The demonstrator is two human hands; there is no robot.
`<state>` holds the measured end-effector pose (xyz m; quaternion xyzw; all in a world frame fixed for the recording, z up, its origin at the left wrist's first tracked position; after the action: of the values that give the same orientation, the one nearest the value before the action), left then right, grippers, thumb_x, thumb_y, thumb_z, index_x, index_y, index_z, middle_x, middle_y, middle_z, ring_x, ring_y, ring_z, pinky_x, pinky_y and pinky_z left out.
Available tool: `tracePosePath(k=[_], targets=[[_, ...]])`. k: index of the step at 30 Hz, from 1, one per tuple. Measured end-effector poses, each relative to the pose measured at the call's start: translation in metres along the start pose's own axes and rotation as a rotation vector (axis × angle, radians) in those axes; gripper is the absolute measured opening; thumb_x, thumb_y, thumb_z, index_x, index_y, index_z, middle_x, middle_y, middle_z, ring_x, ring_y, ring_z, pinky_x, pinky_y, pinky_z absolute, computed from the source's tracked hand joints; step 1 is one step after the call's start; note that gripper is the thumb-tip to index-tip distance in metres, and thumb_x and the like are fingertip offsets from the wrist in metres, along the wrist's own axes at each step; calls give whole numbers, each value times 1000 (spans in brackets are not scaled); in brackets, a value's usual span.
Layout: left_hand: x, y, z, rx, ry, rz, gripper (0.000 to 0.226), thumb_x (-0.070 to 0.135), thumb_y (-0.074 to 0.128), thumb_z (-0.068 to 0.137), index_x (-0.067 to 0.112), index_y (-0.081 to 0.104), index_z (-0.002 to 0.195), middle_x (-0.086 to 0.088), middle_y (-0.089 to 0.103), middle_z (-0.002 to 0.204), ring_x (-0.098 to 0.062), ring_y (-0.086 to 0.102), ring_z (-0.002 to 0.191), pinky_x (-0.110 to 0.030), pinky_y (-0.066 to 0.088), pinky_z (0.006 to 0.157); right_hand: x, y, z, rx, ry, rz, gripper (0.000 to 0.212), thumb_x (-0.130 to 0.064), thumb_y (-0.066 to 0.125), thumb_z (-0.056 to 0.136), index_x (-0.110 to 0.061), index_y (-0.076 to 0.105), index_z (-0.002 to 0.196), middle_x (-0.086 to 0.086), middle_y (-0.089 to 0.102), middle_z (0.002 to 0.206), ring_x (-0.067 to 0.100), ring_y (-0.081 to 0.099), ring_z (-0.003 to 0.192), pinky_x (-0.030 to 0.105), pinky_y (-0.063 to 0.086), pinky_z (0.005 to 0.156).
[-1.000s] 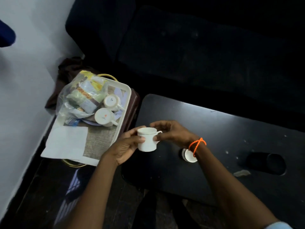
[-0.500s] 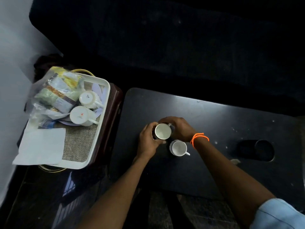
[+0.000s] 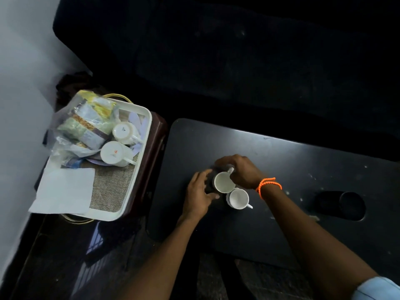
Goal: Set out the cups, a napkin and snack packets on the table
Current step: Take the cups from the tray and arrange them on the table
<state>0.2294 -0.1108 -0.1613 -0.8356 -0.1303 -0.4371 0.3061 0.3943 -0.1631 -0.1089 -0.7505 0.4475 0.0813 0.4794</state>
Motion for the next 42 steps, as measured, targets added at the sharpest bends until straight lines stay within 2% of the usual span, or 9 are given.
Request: tracePosePath(k=[3,7,11,14,18,23,28,35,42], targets=[[4,-47,-4,182,22,15,60,-6,82,81,15,66,136,-4,64,126,-19,68,106,-43,64,87,-30,-7,14,85,-6,66,54,4,65,87,-14,65,138,7,70,136,26,63,128,24,47,101],[11,-151,-18,730,-2,-85,26,12,77,91,10,68,116,-7,67,101,-21,65,79,-41,58,72,-106,8,46,69,-72,224,51,2,66,86,-12,67,135,9,75,124,21,71,113,15,47,93],[-13,-244,-18,1065,-251,-162,37,33,66,98,2,64,118,-18,63,111,-32,58,106,-27,43,83,-189,40,75,43,-162,326,52,-4,65,84,-11,67,135,10,75,119,19,69,98,22,48,88],[-42,-270,9,793,-499,-373,56,55,44,106,12,62,136,-20,64,138,-38,60,128,-47,55,103,-228,68,93,-7,-129,356,59,-13,68,88,-10,56,146,15,61,143,32,62,123,34,47,105],[-47,-273,19,565,-611,-802,69,67,37,104,9,70,122,-18,73,123,-37,71,114,-52,62,90,-240,86,104,23,-93,420,59,-16,68,88,-13,56,146,15,55,148,34,51,136,43,43,114],[-48,-261,9,424,-599,-1090,37,28,63,104,2,65,130,-18,76,115,-33,70,113,-47,61,78,-224,84,92,110,-94,684,29,-21,65,99,-17,73,126,2,67,135,18,58,120,34,46,104],[-29,-220,-2,176,-469,-1266,38,14,70,90,5,68,127,-15,78,121,-29,66,129,-45,58,101,-188,50,73,171,-111,876,14,-7,68,98,-1,75,108,19,74,111,20,65,99,45,54,94],[13,-151,31,-115,-162,-894,63,-4,84,73,11,68,133,-7,74,128,-20,67,125,-27,59,98,-107,10,39,-222,142,978,42,-7,55,101,-12,55,143,20,65,123,27,62,109,50,54,96],[34,-66,59,-87,-36,-387,80,-2,96,53,37,73,119,10,79,120,-7,73,114,-23,57,93,-36,-19,18,67,143,455,66,16,62,86,-6,51,147,16,64,139,32,62,130,37,51,108]])
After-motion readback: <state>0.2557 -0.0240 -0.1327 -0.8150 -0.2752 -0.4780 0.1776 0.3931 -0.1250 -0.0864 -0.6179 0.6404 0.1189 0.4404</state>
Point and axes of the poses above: each hand's wrist, its own z-axis towards the middle knuckle, its own y-axis out of the palm, x = y × z, the point moved 6 cm from there along z, towards the middle knuckle
